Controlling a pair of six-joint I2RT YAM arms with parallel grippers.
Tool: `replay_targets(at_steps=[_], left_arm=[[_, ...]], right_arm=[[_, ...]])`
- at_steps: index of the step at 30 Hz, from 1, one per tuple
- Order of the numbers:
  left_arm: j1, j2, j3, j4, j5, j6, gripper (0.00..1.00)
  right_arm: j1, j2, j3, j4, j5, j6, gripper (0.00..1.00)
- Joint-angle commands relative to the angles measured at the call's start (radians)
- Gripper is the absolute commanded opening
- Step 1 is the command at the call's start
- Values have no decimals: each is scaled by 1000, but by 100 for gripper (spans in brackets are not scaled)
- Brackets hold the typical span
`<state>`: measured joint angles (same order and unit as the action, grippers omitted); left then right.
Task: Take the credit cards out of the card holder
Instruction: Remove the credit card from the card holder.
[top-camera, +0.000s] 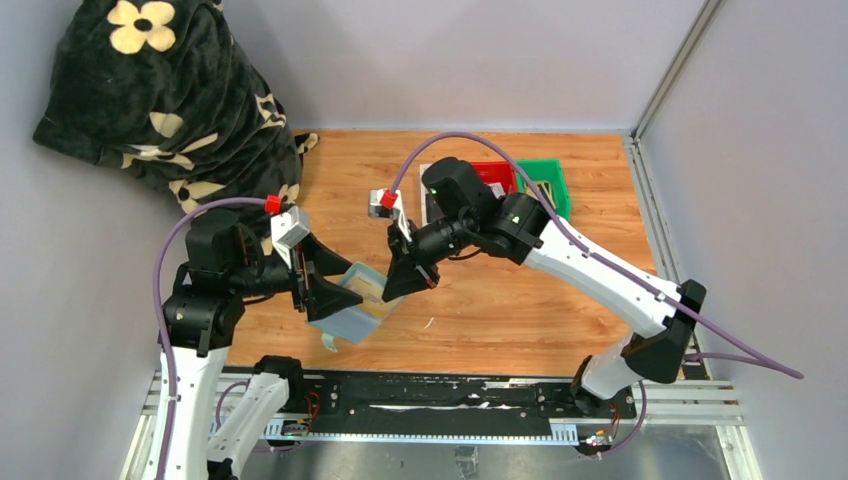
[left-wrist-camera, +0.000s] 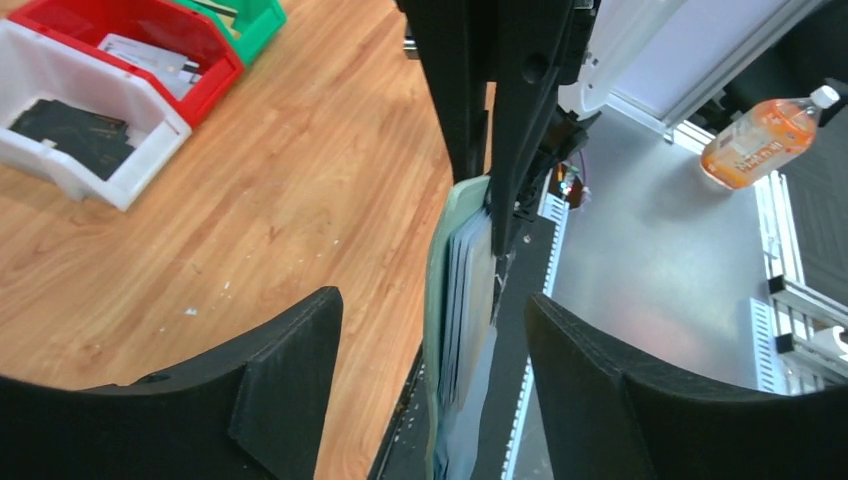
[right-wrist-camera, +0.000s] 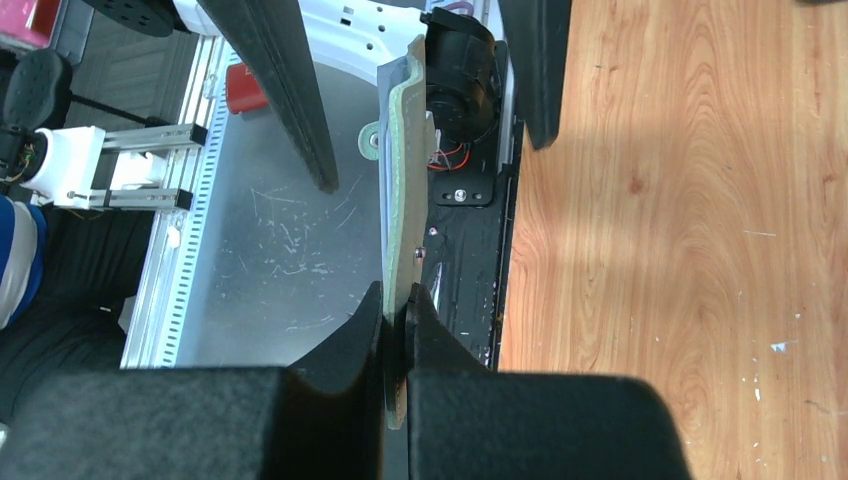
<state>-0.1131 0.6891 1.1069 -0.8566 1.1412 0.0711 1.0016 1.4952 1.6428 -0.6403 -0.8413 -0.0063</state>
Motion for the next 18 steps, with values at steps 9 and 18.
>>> replay_targets(at_steps=[9, 18], left_arm=[[-20, -16, -36, -4, 48, -1, 16], [-20, 21, 43, -10, 53, -48, 0]], right_arm=[[46, 83, 147, -38, -54, -49, 5], [-1, -115, -278, 656, -97, 333, 49]])
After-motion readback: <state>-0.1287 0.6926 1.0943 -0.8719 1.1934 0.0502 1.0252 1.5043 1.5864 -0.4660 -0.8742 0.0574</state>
